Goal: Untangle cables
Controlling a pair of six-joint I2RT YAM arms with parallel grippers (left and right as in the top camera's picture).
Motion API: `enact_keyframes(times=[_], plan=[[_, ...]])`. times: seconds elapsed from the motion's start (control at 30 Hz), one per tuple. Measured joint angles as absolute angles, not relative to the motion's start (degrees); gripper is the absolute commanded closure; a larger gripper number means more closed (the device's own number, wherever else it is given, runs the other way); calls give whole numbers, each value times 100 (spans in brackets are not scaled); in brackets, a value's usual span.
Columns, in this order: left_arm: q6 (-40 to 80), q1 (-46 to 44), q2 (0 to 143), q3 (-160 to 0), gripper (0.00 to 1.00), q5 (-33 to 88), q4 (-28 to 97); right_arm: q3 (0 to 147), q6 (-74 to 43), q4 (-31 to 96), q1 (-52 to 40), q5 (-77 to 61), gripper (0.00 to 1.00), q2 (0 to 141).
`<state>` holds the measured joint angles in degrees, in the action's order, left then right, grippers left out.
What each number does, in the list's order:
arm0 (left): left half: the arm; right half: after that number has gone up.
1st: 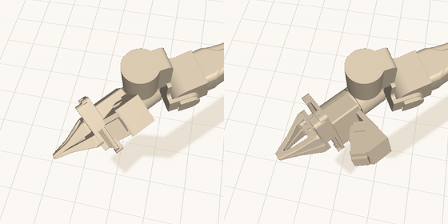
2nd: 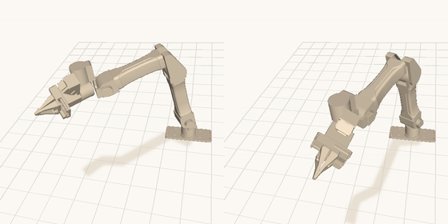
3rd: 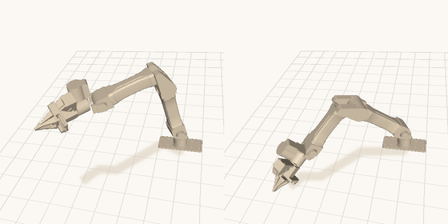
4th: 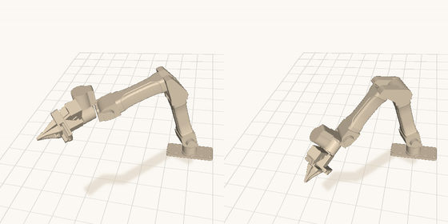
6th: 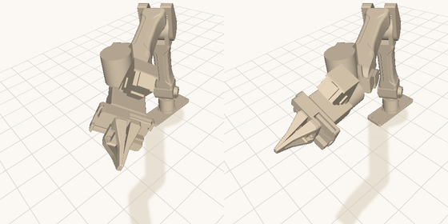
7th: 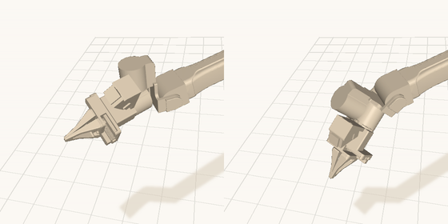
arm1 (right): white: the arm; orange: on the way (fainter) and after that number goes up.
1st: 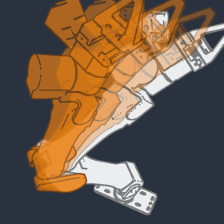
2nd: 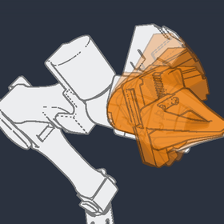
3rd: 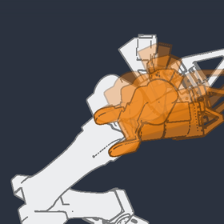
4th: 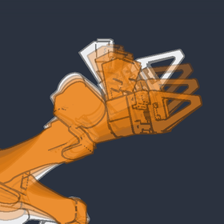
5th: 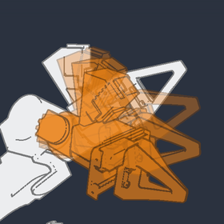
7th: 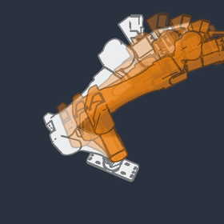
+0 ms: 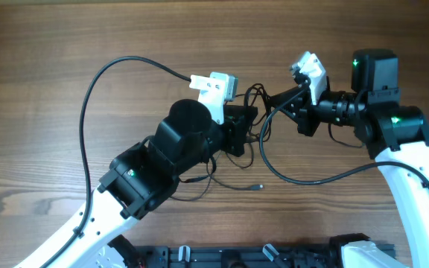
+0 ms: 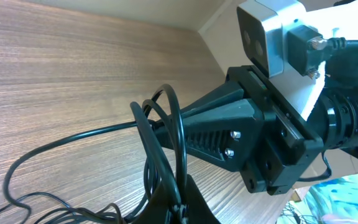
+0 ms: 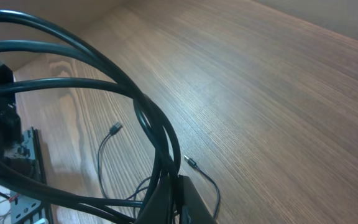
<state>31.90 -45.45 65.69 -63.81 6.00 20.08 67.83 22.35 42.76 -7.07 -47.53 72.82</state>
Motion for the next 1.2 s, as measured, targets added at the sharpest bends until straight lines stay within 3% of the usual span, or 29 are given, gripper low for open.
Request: enact_keyframes(times=[0.23, 0.47, 0.73, 0.77, 0.87, 0.9, 0.93, 1.03, 1.2], plan=[[3205, -4545, 6569, -6381, 96, 176, 2226, 6783, 1787, 4167, -707, -4810, 95, 7282], [3205, -4545, 6569, -6357, 97, 268, 2222, 6783, 128, 4115, -731, -3420, 95, 7282], [3205, -4545, 6248, -6326, 96, 311, 2215, 6783, -913, 4515, -655, -1935, 95, 7363], [3205, -4545, 6198, -6326, 96, 311, 2213, 6783, -954, 4589, -655, -1879, 89, 7391], [3199, -4545, 6125, -6326, 96, 311, 2209, 6783, -1013, 4711, -655, -1798, 50, 7507], [3181, -4545, 6121, -6326, 96, 311, 2209, 6783, -867, 4722, -655, -1890, 27, 7522], [3164, -4545, 6121, -6326, 96, 309, 2224, 6783, -701, 4720, -655, -1970, 20, 7522], [3157, -4545, 6121, -6326, 96, 307, 2231, 6783, -222, 4622, -652, -2637, 9, 7522], [3133, -4545, 6121, -6326, 96, 285, 2237, 6783, 565, 4418, -655, -3756, 8, 7522]])
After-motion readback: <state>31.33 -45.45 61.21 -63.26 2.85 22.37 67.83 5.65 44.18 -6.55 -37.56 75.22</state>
